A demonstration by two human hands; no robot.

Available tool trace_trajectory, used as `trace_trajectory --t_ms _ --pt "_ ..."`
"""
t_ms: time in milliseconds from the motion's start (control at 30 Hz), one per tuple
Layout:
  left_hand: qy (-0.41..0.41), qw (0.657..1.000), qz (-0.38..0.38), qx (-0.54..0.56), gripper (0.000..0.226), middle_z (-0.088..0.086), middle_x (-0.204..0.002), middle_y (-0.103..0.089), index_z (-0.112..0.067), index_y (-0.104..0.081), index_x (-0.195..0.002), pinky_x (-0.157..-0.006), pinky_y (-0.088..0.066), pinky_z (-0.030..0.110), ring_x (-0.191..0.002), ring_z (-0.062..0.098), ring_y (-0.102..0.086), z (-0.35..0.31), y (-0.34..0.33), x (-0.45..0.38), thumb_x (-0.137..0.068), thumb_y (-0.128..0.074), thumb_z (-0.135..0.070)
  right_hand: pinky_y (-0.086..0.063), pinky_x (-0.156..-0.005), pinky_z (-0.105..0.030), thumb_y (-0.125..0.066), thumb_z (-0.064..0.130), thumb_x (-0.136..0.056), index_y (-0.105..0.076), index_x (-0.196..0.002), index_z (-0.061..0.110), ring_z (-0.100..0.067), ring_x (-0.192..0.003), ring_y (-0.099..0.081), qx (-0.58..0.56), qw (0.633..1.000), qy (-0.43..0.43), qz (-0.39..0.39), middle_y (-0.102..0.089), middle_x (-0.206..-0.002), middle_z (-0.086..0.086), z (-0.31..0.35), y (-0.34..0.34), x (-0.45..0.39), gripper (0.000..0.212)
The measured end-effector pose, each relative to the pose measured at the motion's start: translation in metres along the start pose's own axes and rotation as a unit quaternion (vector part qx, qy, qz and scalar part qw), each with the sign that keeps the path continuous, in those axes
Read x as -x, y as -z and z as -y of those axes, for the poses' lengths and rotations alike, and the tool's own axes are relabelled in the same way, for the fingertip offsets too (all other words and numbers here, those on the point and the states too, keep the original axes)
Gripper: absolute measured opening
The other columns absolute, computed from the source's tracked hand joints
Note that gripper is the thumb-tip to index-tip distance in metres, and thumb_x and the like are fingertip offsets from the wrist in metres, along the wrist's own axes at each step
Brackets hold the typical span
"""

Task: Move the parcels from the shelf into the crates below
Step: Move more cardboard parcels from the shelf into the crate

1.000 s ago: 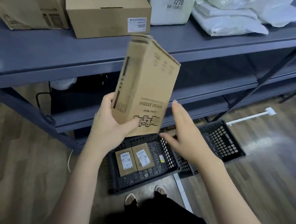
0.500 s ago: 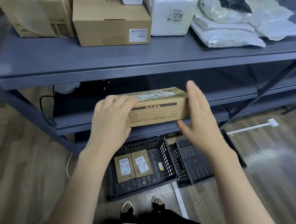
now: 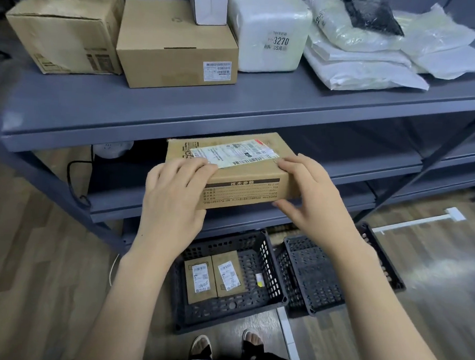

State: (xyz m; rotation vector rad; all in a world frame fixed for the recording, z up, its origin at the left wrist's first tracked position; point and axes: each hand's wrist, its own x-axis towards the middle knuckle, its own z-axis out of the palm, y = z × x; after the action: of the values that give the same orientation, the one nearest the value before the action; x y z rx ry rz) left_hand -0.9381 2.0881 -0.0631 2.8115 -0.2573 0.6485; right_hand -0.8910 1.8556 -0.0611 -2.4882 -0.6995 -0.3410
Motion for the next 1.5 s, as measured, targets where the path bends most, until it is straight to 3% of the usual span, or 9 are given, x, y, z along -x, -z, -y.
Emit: trace_trajectory --t_ms 267,433,600,800,1000,1100,1200,1300,1500 --pt "0.069 0.995 0.011 0.066 0.099 0.012 -0.153 -0.021 -0.020 -0.037 -0.142 -0.113 -0.017 0.048 -0.139 0.031 -0.016 0.009 0.011 -0.003 -0.058 -0.084 -0.044 -0.026 -0.111 -0.032 -0.076 -0.009 -0.065 -0.045 -0.112 0.009 -0.033 -0.124 -0.037 0.023 0.981 0.064 -0.183 -0.038 -0.128 -0.008 -0.015 -0.017 0.005 0.058" --pt "0.077 0.990 0.044 0.113 0.112 0.005 -0.158 0.002 -0.026 -0.017 -0.149 -0.113 -0.017 0.038 -0.144 0.018 -0.008 0.014 0.011 -0.004 -0.061 -0.086 -0.033 -0.027 -0.111 -0.032 -0.077 -0.007 -0.067 -0.045 -0.110 0.008 -0.035 -0.124 -0.038 0.026 0.978 0.060 -0.199 -0.039 -0.128 -0.010 -0.022 -0.020 0.007 0.055" --pt "0.083 0.988 0.041 0.126 0.105 0.005 -0.158 -0.002 -0.019 -0.023 -0.149 -0.111 -0.018 0.033 -0.139 0.007 -0.008 0.009 0.006 -0.005 -0.064 -0.084 -0.032 -0.026 -0.112 -0.032 -0.076 -0.007 -0.068 -0.045 -0.110 0.008 -0.036 -0.125 -0.037 0.023 0.981 0.056 -0.186 -0.039 -0.129 -0.011 -0.026 -0.020 0.007 0.055" --pt "0.065 0.987 0.100 0.112 0.107 -0.013 -0.153 -0.020 -0.031 -0.039 -0.141 -0.115 -0.018 0.045 -0.141 0.015 -0.022 0.020 0.022 -0.008 -0.054 -0.042 -0.093 -0.023 -0.112 -0.019 -0.076 -0.008 -0.069 -0.044 -0.112 0.009 -0.035 -0.133 -0.035 0.019 0.987 0.036 -0.154 -0.049 -0.132 -0.021 -0.044 -0.011 0.008 0.056" --pt "0.091 0.986 0.071 0.120 0.057 -0.007 -0.153 -0.026 -0.025 -0.040 -0.142 -0.112 -0.023 0.039 -0.140 0.016 -0.026 0.023 0.026 -0.013 -0.088 -0.053 -0.039 -0.026 -0.109 -0.019 -0.074 -0.004 -0.068 -0.043 -0.114 0.009 -0.033 -0.136 -0.034 0.011 0.990 0.031 -0.138 -0.046 -0.136 -0.017 -0.058 -0.002 0.002 0.056" --pt "0.097 0.986 0.092 0.098 0.088 -0.006 -0.158 -0.008 -0.036 -0.020 -0.147 -0.113 -0.024 0.044 -0.143 0.019 -0.017 0.029 0.027 -0.019 -0.080 -0.067 -0.006 -0.026 -0.110 -0.020 -0.074 -0.003 -0.067 -0.042 -0.113 0.010 -0.031 -0.136 -0.033 -0.007 0.991 0.044 -0.123 -0.046 -0.135 -0.017 -0.062 0.001 0.000 0.058" --pt "0.075 0.989 0.108 0.072 0.114 -0.005 -0.159 0.003 -0.049 0.004 -0.142 -0.112 -0.025 0.044 -0.144 0.021 -0.012 0.034 0.028 -0.031 -0.074 -0.077 -0.009 -0.028 -0.108 -0.018 -0.075 -0.004 -0.065 -0.040 -0.113 0.012 -0.028 -0.137 -0.032 -0.023 0.993 0.061 -0.099 -0.045 -0.136 -0.016 -0.062 0.003 0.000 0.062" --pt "-0.027 0.990 0.126 0.051 0.111 -0.003 -0.156 -0.017 -0.049 -0.011 -0.145 -0.105 -0.035 0.052 -0.138 0.026 -0.029 0.040 0.027 -0.044 -0.069 -0.080 -0.008 -0.026 -0.110 -0.017 -0.075 -0.004 -0.065 -0.040 -0.114 0.012 -0.026 -0.138 -0.031 -0.037 0.993 0.068 -0.085 -0.044 -0.137 -0.015 -0.060 0.002 -0.001 0.063" --pt "-0.059 0.982 0.136 0.116 0.098 -0.023 -0.126 -0.040 -0.060 -0.019 -0.137 -0.095 -0.046 0.035 -0.112 0.007 -0.049 0.041 0.024 -0.046 -0.072 -0.080 -0.019 -0.025 -0.115 -0.030 -0.072 -0.005 -0.073 -0.039 -0.128 0.013 -0.025 -0.140 -0.028 -0.009 0.995 0.056 -0.083 -0.040 -0.144 -0.007 -0.064 0.010 -0.002 0.067"
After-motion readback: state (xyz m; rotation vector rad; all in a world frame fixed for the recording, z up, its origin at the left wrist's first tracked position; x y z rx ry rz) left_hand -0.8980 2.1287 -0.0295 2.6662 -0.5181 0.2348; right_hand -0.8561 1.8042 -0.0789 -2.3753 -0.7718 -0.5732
